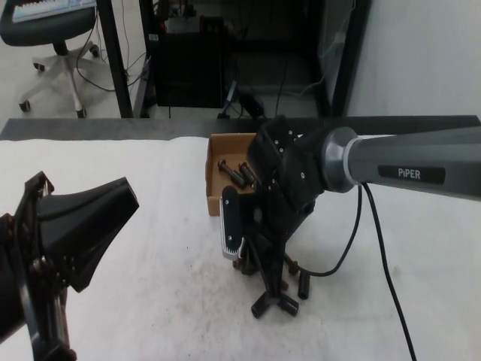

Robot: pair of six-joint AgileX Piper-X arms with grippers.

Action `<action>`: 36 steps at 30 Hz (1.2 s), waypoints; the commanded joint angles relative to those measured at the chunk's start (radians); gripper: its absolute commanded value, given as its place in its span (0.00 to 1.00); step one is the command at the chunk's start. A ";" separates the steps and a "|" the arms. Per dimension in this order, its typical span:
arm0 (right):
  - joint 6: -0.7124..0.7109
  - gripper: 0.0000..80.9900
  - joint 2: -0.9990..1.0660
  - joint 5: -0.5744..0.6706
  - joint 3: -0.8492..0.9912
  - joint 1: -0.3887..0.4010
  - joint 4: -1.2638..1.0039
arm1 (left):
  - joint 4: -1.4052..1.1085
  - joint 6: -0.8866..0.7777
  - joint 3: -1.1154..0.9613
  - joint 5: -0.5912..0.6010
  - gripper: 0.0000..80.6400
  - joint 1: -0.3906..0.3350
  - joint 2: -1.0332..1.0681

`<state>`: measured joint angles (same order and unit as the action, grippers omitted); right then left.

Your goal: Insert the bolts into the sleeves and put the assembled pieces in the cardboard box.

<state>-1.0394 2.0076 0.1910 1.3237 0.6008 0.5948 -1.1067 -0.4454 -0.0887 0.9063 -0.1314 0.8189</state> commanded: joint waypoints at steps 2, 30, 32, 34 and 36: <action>-0.010 0.27 0.001 0.036 -0.003 -0.006 -0.016 | -0.005 -0.004 -0.002 0.008 0.00 0.003 -0.012; -0.008 0.45 0.001 0.068 -0.003 -0.006 -0.062 | -0.005 -0.004 -0.002 0.015 0.00 0.003 -0.012; -0.008 0.45 0.001 0.068 -0.003 -0.007 -0.049 | -0.005 -0.004 -0.002 0.015 0.00 0.003 -0.012; -0.008 0.45 0.001 0.061 -0.003 -0.008 -0.041 | -0.005 -0.004 -0.002 0.015 0.00 0.003 -0.012; -0.008 0.45 0.001 0.061 -0.003 -0.008 -0.045 | -0.005 -0.004 -0.002 0.015 0.00 0.003 -0.012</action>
<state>-1.0467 2.0100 0.2538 1.3214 0.5973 0.5411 -1.1067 -0.4454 -0.0887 0.9141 -0.1314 0.8189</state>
